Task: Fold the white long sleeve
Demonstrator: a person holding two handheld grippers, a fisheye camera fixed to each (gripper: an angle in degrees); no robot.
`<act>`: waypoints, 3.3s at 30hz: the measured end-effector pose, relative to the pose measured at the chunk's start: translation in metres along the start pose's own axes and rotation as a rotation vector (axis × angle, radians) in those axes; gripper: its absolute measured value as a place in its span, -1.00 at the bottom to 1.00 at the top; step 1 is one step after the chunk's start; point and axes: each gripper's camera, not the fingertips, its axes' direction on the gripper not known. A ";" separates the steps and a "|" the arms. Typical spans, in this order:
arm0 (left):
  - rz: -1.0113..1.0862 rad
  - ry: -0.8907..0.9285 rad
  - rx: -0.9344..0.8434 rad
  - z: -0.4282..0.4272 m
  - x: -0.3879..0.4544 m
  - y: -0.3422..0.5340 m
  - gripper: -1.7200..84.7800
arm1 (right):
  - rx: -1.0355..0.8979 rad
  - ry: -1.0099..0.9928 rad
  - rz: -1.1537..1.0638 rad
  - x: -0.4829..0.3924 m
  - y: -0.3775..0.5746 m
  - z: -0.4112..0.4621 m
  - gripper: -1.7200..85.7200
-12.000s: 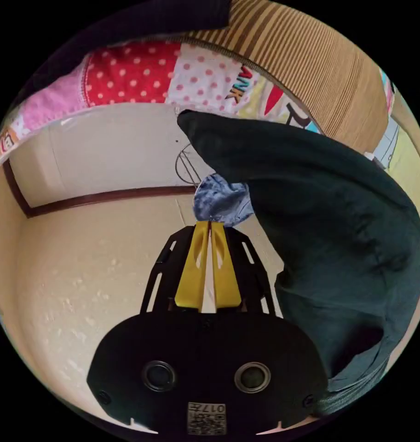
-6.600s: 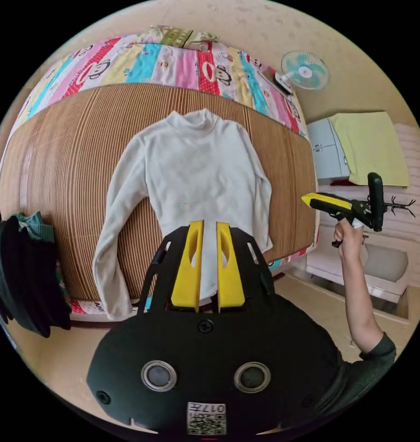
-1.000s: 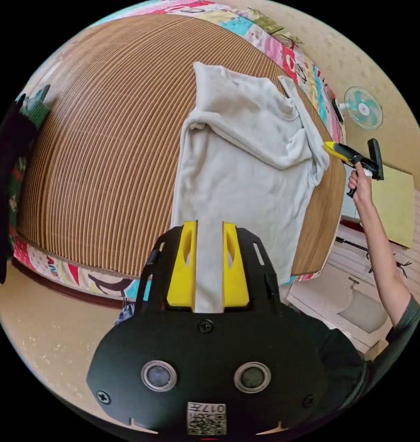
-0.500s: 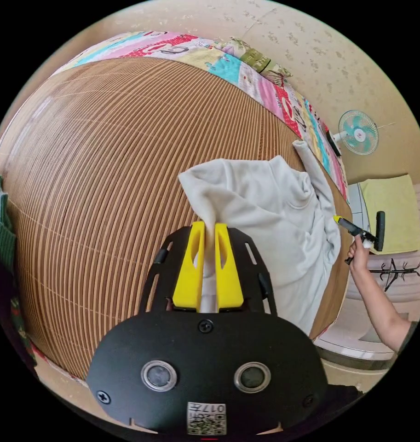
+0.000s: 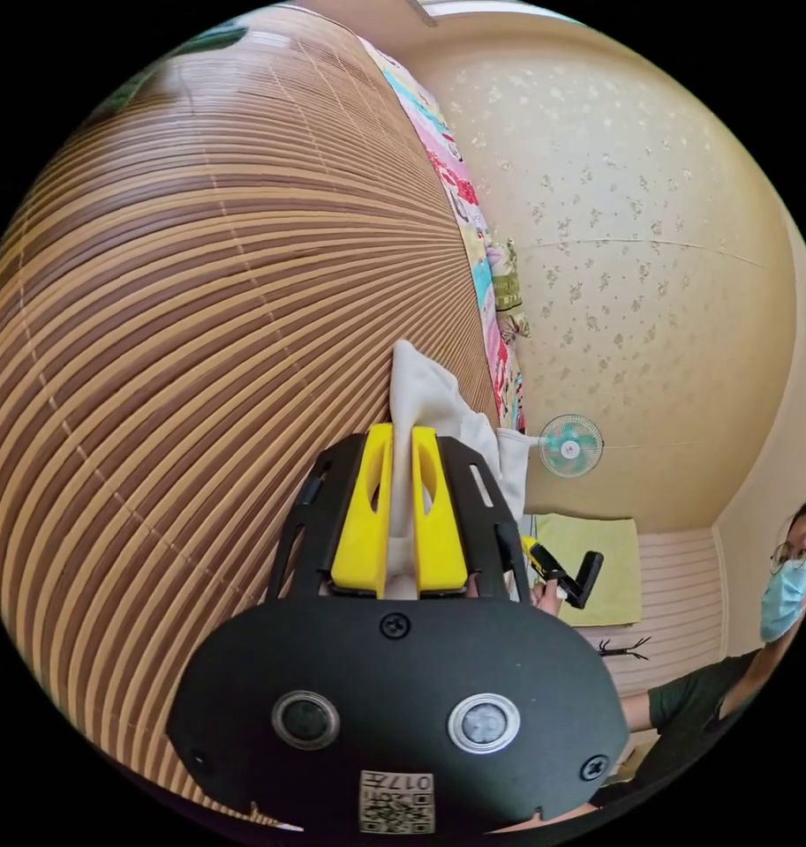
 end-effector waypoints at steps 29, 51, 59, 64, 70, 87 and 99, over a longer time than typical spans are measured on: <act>0.194 -0.077 0.144 -0.037 0.012 0.072 -0.73 | 0.375 -0.037 -0.382 -0.024 -0.038 -0.134 -0.87; 0.357 -0.226 -0.079 0.009 0.053 0.001 -0.85 | -0.124 -0.330 0.291 0.126 0.177 -0.074 -0.73; 0.235 -0.322 -0.570 -0.051 -0.021 0.117 -0.65 | -0.459 -0.309 0.265 0.136 0.267 -0.064 -0.67; 0.133 -0.170 -0.687 -0.026 -0.037 0.131 -0.60 | -0.546 -0.567 0.209 0.132 0.271 -0.041 -0.81; 0.298 0.149 -0.861 -0.014 0.009 0.098 -0.70 | -0.580 -0.513 0.194 0.132 0.281 -0.054 -0.93; -0.018 -0.178 -0.604 -0.012 0.034 0.078 -0.49 | -0.362 -0.457 0.444 0.151 0.303 -0.094 -0.70; -0.096 -0.124 -0.879 -0.035 -0.017 0.056 -0.88 | -0.451 -0.333 0.325 0.143 0.300 -0.094 -0.74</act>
